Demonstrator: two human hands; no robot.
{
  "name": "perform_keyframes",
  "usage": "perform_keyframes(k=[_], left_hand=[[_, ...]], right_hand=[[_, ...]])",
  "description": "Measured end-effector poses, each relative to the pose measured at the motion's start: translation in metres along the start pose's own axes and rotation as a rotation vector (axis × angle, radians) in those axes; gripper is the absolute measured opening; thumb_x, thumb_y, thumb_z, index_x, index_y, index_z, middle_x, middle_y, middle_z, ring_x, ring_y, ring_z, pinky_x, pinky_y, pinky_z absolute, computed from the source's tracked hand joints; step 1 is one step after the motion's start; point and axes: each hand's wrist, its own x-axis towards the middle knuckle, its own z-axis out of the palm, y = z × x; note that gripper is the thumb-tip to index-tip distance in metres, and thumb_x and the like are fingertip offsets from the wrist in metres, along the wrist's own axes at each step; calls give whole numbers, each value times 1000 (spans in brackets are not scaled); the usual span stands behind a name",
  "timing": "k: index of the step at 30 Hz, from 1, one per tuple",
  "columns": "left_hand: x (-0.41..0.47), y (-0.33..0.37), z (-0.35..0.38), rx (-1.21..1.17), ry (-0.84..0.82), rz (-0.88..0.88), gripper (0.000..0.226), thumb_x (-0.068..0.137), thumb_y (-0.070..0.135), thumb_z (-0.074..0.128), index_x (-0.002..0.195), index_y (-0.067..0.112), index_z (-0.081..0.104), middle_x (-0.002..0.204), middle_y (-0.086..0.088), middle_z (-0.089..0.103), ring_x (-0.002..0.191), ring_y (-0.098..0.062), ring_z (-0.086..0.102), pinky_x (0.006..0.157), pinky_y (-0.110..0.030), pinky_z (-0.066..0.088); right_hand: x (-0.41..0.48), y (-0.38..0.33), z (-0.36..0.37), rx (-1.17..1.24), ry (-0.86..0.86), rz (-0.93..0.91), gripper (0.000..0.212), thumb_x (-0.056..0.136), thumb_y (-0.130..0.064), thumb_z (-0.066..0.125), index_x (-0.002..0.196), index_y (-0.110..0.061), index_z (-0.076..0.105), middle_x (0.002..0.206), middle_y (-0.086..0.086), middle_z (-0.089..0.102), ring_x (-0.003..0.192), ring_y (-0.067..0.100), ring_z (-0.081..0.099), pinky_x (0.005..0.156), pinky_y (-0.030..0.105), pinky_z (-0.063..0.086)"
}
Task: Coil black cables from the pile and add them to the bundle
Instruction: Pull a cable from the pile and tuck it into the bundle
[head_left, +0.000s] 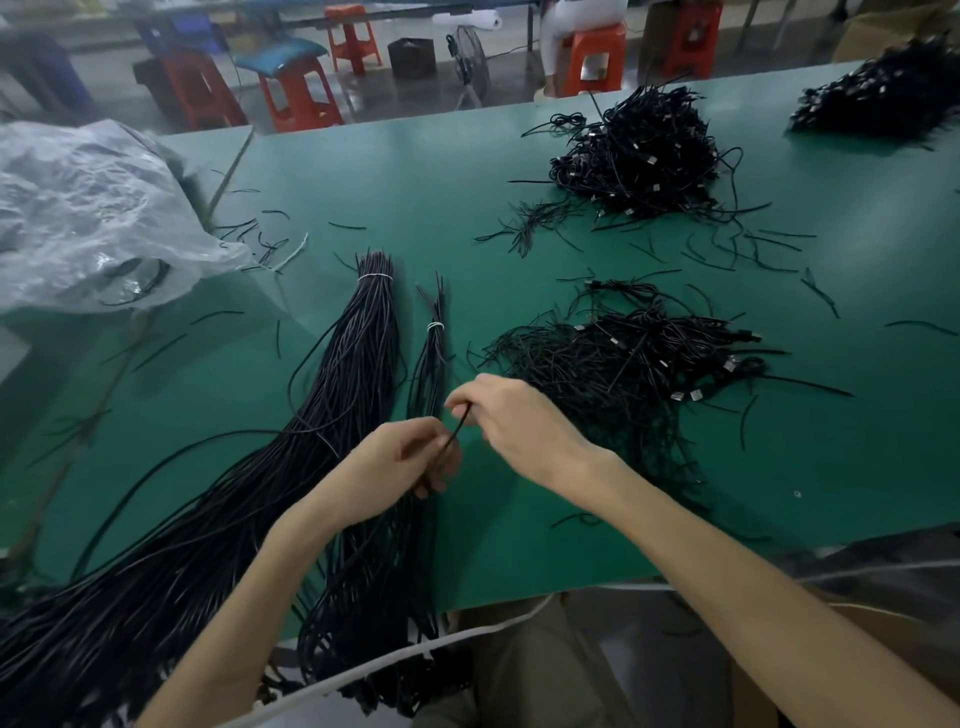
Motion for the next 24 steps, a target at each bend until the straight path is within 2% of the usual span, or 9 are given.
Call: perform_keyframes(k=[4,8,10,12,15,17,20,22,24], left_hand=[[5,-23,9,-46,65,-166,31,110,21,47,89,15,69,86,-4,73,79,-20,68,66,-30,47],[2,-16,9,58,3,-105,63,103,60,27,87,26,77,89,5,77,78,-9,68,68,-13,45],[-3,-15,6,-13,-104,-74,75,104,66,16,91,27,79,93,2,78,85,-10,69,74,-12,45],[-10,-15,0,-134,-199,-65,83,103,70,9,96,22,77,86,-6,77,84,-18,70,81,-20,47],[-21,-15,-10,-417,-248,-82,84,100,76,16,99,12,71,58,-5,54,56,-24,58,74,-25,52],[-26,-15,-20,-619,-190,-20,68,104,67,34,100,7,67,52,4,38,42,-17,42,63,-29,49],[-25,-15,-37,-840,-88,137,34,109,33,50,113,2,63,56,8,41,39,-7,35,58,-25,47],[-21,-14,-45,-851,-20,163,33,107,26,55,124,-1,62,65,6,45,43,-7,37,61,-25,47],[-15,-15,-47,-811,45,145,37,103,25,58,133,3,63,73,4,48,48,-9,38,64,-27,48]], right_hand=[[-4,-3,-23,90,278,2,34,100,8,43,113,-8,70,93,2,69,79,15,65,76,35,57],[10,12,-55,266,548,210,32,105,3,39,103,-7,69,75,-1,65,56,9,57,60,32,55],[17,27,-72,257,575,311,30,108,-5,41,102,-5,70,73,2,66,57,12,58,65,38,57],[19,41,-75,186,534,370,32,109,-11,41,102,-5,71,71,2,67,56,14,58,70,40,58],[19,57,-65,186,521,447,33,109,-14,41,102,-8,73,68,-2,67,55,8,57,73,38,58],[19,68,-61,229,547,522,32,109,-18,43,96,-12,72,68,-2,69,59,12,62,75,40,59],[15,82,-64,244,571,605,36,109,-26,44,89,-14,71,70,1,70,63,20,66,73,43,59],[12,91,-68,258,598,638,37,110,-26,43,92,-11,72,70,2,70,59,17,65,69,37,57],[11,100,-74,332,674,680,35,110,-20,43,98,-5,72,71,2,69,46,7,58,55,24,51]])
